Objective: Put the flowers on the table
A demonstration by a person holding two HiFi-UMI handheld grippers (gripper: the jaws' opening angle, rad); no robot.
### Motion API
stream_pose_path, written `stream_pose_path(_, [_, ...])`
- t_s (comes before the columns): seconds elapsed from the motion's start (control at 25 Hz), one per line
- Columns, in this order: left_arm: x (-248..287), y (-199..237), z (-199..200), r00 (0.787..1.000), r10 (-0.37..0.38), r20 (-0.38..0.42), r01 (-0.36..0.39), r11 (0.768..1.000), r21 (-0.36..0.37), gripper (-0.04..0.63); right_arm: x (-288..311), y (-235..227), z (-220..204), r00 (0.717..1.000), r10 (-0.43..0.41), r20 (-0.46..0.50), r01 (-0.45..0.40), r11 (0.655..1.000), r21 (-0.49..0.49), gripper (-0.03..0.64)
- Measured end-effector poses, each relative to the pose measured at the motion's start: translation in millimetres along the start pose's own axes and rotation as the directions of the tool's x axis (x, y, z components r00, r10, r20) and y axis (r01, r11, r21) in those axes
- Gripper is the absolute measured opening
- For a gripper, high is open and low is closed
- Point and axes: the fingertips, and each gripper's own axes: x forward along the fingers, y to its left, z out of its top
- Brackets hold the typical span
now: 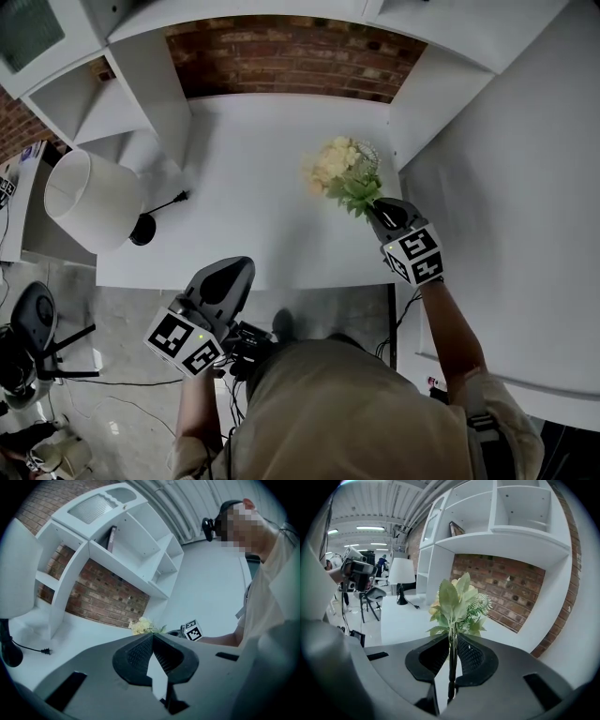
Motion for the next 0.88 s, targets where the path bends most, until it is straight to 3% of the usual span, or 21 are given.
stream_pose_path(0.88, [-1, 13, 0, 0.999, -0.03, -0.045, 0.029, 0.999, -0.014, 0.01, 46, -28, 22, 0.999, -0.02, -0.028, 0.015, 0.984, -0.177, 0.059])
